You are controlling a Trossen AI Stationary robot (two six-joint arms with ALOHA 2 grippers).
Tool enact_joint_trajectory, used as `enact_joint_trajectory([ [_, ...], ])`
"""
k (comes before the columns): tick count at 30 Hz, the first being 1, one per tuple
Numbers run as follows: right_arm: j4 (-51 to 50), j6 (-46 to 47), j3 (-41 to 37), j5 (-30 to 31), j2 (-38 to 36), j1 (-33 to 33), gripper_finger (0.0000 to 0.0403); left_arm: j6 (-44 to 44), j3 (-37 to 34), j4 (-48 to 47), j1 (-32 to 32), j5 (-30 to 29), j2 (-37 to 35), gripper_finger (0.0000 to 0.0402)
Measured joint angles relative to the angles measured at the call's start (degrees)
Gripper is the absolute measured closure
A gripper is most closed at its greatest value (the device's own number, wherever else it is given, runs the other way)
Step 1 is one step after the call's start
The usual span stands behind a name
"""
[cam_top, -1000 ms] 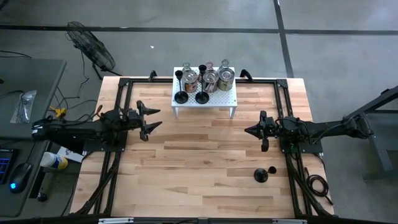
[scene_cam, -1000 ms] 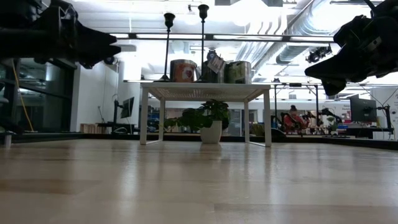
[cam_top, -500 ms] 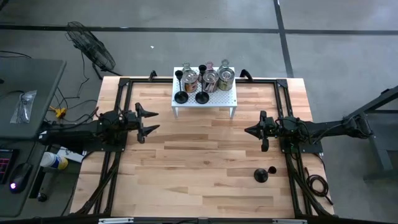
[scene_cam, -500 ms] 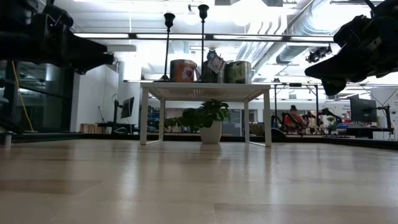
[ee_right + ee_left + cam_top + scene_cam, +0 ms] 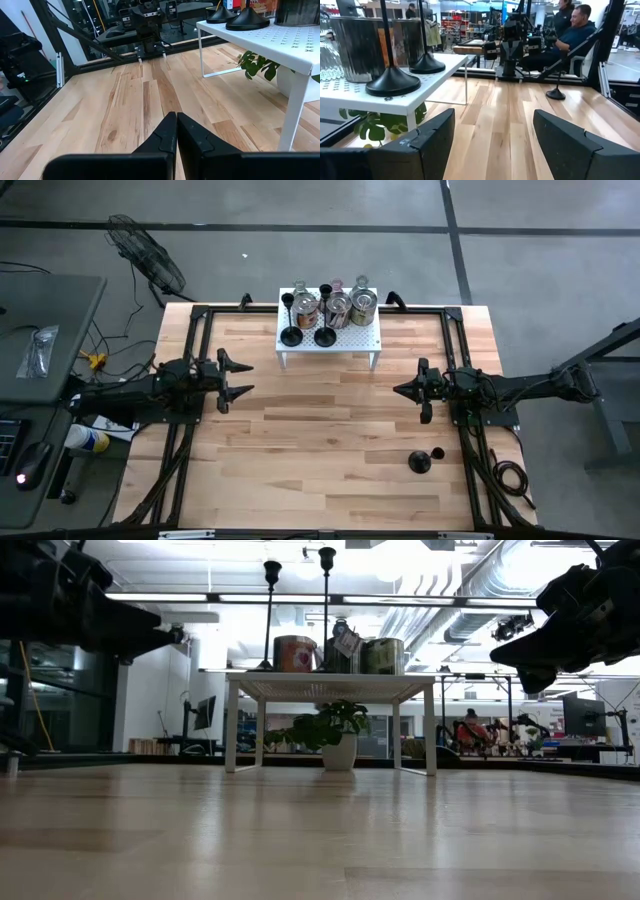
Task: Pick & Place candle stick holders
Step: Put the black candle holder on the shelf aligned with the other candle holders
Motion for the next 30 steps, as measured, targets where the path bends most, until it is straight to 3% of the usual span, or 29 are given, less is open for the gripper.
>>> enact_joint_trajectory([
  [30, 0.0, 0.0, 0.0, 0.0, 0.0, 0.0, 0.0398, 0.2, 0.0, -0.1, 0.0, -0.1, 1.2, 0.0137],
])
